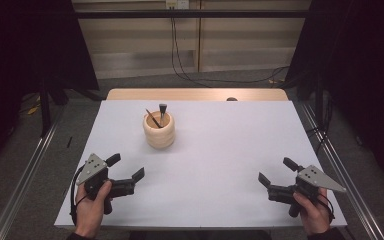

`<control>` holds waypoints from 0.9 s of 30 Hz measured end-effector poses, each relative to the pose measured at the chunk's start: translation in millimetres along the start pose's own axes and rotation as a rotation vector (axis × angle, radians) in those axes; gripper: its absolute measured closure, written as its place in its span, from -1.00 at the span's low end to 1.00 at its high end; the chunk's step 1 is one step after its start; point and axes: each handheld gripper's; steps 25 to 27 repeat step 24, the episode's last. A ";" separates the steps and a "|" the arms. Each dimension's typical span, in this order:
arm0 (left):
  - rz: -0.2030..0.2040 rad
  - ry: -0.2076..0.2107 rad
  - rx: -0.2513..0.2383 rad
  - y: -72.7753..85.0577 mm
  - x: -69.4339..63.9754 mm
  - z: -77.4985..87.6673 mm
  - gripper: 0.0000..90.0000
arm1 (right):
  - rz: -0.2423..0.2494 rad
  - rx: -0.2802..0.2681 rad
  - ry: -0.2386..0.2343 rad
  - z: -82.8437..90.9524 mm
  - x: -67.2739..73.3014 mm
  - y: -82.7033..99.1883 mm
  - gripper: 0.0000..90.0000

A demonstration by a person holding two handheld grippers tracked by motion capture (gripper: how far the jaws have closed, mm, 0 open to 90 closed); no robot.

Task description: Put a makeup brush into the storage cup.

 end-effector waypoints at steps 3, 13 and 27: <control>-0.015 -0.004 -0.003 3.9 -3.2 5.1 -0.97 | -0.003 0.000 -0.002 0.3 -0.1 0.0 -1.00; -0.027 -0.012 -0.020 12.8 -7.6 18.4 -0.97 | -0.006 0.001 0.005 0.4 -1.0 0.1 -1.00; -0.008 -0.017 -0.022 20.3 -6.8 21.0 -0.97 | -0.001 -0.005 0.011 0.3 -3.0 0.0 -1.00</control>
Point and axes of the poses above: each handheld gripper's, and its own axes: z roughly backward along the jaws, y roughly out of its underside, x roughly to its left, and after that the axes turned 3 degrees about -x, right-handed
